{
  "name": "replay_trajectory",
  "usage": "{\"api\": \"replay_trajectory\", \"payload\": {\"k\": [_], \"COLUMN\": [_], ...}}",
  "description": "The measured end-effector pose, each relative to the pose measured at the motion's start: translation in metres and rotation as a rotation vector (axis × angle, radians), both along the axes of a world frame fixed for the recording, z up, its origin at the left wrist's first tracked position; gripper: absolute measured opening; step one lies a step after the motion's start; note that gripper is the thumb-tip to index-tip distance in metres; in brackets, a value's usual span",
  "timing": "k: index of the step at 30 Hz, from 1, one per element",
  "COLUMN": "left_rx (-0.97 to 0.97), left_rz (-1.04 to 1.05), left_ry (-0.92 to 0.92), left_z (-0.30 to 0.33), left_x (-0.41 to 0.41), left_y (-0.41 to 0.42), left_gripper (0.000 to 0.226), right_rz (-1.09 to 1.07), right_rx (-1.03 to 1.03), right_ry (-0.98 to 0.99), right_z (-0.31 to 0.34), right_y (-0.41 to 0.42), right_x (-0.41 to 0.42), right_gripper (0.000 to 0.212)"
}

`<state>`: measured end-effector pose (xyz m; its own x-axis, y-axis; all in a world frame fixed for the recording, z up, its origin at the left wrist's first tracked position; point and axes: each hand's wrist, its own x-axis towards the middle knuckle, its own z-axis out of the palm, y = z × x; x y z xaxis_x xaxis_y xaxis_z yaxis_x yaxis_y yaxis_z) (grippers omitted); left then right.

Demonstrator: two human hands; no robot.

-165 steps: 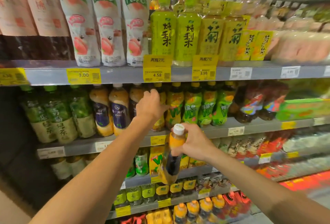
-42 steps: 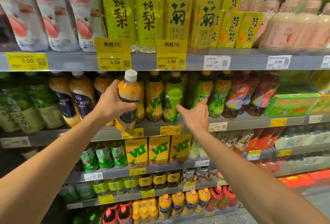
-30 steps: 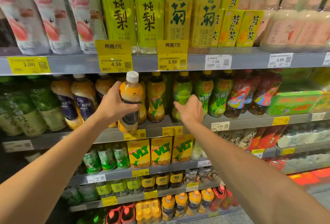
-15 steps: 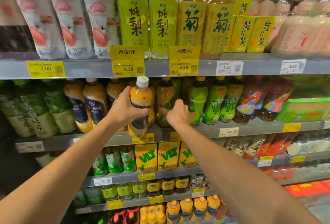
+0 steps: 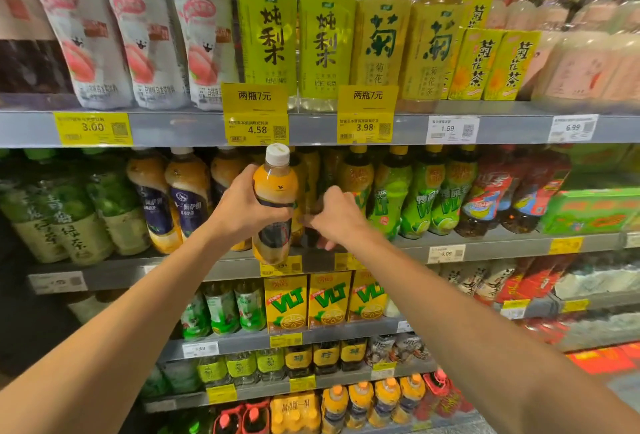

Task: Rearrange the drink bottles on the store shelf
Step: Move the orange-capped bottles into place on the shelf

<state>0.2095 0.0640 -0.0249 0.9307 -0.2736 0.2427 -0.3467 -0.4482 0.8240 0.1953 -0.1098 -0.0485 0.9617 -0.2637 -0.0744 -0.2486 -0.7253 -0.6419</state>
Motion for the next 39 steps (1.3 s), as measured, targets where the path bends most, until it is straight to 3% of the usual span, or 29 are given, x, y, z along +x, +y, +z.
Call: {"api": "replay_trajectory", "payload": {"k": [5,12,17,23,29,31,34,39], "left_rx": [0.002,-0.016,0.03,0.011,0.04,0.08,0.127,0.143], "left_rz": [-0.002,0.106,0.181,0.183,0.332,0.368,0.417,0.43], "left_ry": [0.002,-0.072,-0.135,-0.149,0.035,0.044,0.04,0.059], "left_z": [0.0,-0.005,-0.005,-0.022,-0.02,-0.016,-0.013,-0.016], "left_x": [0.001,-0.007,-0.009,-0.014,0.007,0.017,0.023,0.023], "left_y": [0.003,-0.008,-0.031,-0.033,-0.042,-0.044,-0.05,-0.055], "left_gripper": [0.058,0.062,0.061,0.057,0.069,0.062,0.053,0.06], "right_rz": [-0.037,-0.18,-0.19,-0.189,-0.166,-0.167,-0.157,-0.134], "right_rx": [0.24,0.142,0.093,0.134,0.078,0.046,-0.005,0.015], "right_ry": [-0.115,-0.325,-0.327,-0.378,-0.331,-0.31,-0.274,-0.211], "right_z": [-0.005,-0.01,-0.012,-0.019,-0.013,-0.01,-0.006,0.0], "right_y": [0.026,0.011,0.007,0.013,0.013,0.014,0.013,0.009], "right_x": [0.022,-0.009,-0.017,-0.019,-0.016,-0.016,-0.015,-0.014], "right_gripper": [0.056,0.045,0.041,0.051,0.051,0.053,0.064,0.079]}}
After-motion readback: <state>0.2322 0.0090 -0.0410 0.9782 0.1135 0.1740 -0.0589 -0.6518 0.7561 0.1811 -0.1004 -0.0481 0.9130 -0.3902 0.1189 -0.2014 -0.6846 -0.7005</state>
